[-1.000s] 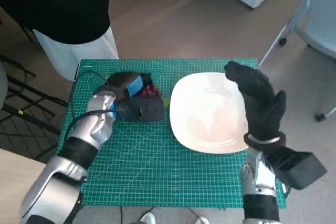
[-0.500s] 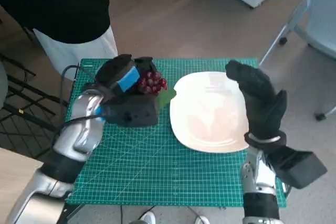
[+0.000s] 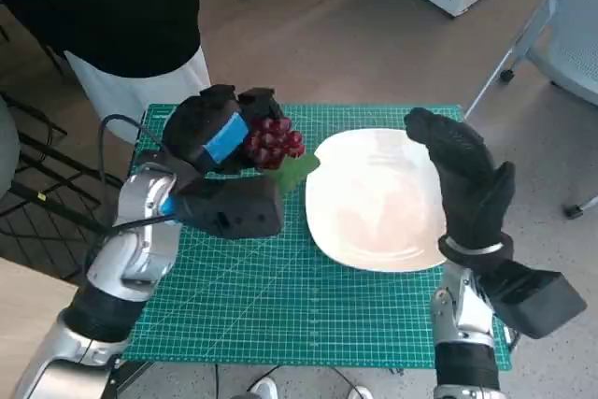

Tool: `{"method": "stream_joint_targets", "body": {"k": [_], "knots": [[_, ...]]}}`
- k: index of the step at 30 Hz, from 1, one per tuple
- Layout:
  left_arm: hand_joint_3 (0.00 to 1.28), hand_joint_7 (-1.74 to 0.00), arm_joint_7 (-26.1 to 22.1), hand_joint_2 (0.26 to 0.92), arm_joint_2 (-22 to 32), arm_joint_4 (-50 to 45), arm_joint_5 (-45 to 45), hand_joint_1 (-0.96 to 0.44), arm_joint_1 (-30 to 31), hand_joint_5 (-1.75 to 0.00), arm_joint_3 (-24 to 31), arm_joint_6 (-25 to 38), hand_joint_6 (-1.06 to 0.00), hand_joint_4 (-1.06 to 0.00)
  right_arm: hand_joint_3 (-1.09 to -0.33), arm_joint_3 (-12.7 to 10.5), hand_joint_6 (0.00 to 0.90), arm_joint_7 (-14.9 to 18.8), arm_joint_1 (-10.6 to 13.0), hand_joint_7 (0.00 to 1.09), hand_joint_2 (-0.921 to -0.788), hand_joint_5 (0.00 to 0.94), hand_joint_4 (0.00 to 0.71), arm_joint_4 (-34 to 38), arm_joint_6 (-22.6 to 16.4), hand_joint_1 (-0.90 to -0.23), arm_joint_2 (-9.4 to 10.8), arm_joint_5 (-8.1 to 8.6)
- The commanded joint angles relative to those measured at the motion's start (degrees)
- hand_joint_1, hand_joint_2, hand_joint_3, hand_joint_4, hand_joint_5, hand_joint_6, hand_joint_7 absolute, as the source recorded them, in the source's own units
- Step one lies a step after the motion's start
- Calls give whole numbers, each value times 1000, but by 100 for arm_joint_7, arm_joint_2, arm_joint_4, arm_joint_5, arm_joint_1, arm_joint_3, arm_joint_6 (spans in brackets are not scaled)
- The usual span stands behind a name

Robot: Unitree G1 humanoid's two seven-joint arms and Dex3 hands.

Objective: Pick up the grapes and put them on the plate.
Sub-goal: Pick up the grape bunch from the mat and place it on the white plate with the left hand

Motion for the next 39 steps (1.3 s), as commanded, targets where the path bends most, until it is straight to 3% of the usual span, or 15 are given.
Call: {"method": "stream_joint_targets", "body": {"k": [1, 7, 14, 25, 32, 39], "knots": [[125, -1167, -181, 921, -198, 15, -32, 2, -192, -1277, -109, -27, -566, -631, -709, -35, 9, 62, 38, 562, -921, 5, 379, 66, -24, -674, -28, 75], [131, -1030, -322, 921, -521, 297, -23, 4, -544, -1406, -301, -92, -612, -596, -708, -39, 10, 72, 51, 559, -921, 5, 380, 51, -60, -675, -33, 78], [148, -1000, -417, 921, -1036, 1004, 33, 4, -1117, -1470, -624, -93, -626, -549, -707, -42, 13, 70, 64, 555, -921, 6, 381, 38, -70, -676, -30, 93], [126, -1118, -207, 920, -1767, 2702, 2, 2, -2033, -1334, -1013, -601, -579, -624, -703, -19, 19, 56, 199, 547, -921, 6, 383, -106, -77, -674, 17, 111], [127, -1096, -121, 920, -2043, 3386, 21, 2, -2357, -1353, -1129, -818, -581, -624, -696, -54, 34, 36, 286, 524, -921, 6, 385, -216, -13, -673, -8, 177], [124, -1090, -78, 920, -2259, 3904, 11, 2, -2583, -1360, -1211, -970, -598, -610, -689, -72, 56, -52, 379, 494, -921, 5, 388, -312, -10, -670, 1, 139]]}}
